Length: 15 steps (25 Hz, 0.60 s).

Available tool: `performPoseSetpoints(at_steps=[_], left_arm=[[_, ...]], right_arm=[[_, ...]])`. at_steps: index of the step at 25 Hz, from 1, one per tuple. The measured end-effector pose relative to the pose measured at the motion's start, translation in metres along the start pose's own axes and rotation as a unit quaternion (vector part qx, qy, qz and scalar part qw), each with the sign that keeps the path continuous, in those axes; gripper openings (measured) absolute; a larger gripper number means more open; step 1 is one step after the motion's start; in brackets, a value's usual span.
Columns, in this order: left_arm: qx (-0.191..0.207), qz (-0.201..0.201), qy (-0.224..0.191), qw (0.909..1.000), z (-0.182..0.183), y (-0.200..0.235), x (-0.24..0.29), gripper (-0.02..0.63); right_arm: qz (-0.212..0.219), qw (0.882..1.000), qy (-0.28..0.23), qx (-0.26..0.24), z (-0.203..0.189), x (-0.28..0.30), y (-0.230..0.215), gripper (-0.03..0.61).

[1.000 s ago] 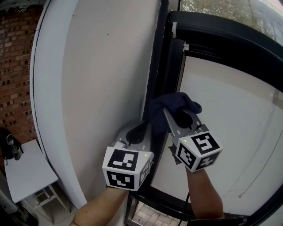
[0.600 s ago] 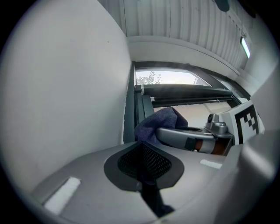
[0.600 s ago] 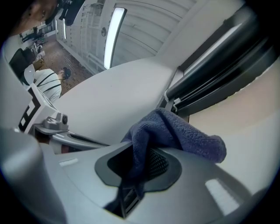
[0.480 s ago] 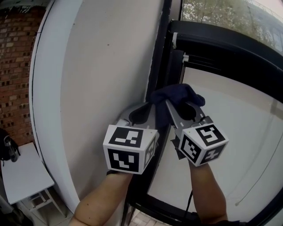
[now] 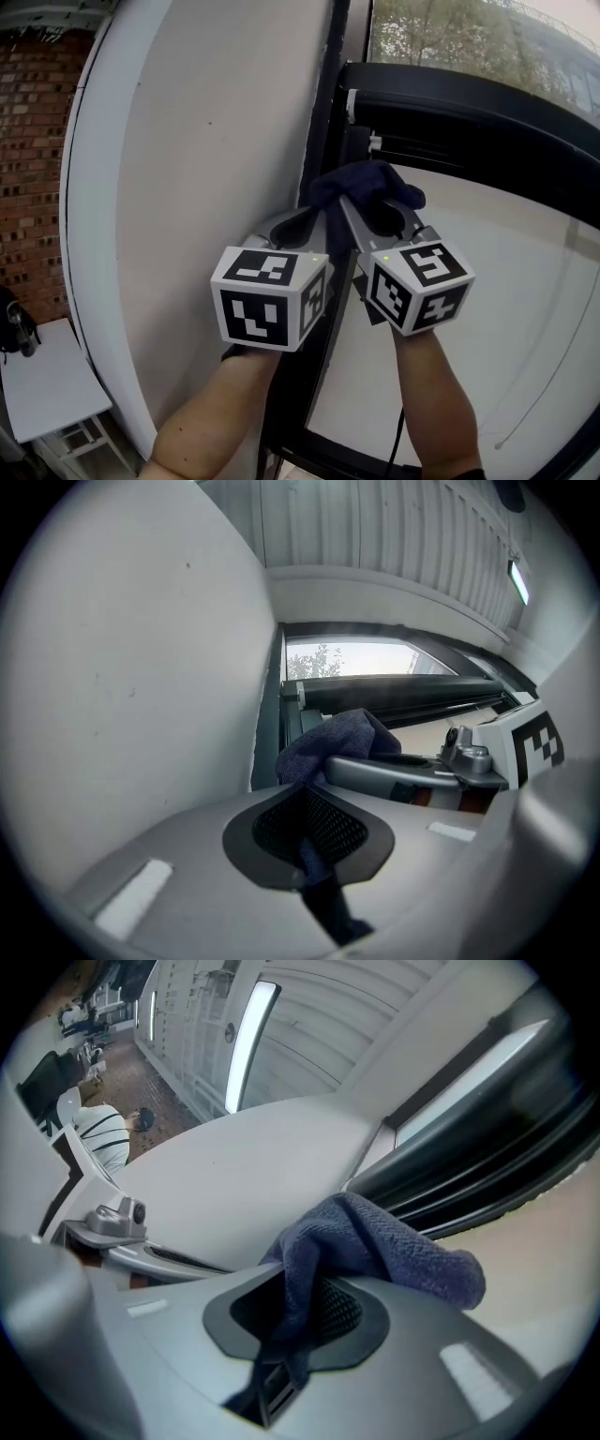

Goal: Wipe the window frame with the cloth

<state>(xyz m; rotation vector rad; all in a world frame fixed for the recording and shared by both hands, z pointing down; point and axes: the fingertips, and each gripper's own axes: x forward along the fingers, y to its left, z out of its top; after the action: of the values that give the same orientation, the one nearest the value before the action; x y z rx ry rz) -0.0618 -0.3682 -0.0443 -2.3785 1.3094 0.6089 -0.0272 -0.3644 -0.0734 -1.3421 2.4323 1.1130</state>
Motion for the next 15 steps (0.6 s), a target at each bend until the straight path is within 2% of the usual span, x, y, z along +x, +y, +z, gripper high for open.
performPoseSetpoints(at_steps=[15], left_arm=[[-0.004,-0.003,-0.015,0.9999,0.036,0.009,0.02,-0.006]], right_arm=[[-0.036,0.999,-0.016,-0.006,0.036,0.023,-0.027,0.064]])
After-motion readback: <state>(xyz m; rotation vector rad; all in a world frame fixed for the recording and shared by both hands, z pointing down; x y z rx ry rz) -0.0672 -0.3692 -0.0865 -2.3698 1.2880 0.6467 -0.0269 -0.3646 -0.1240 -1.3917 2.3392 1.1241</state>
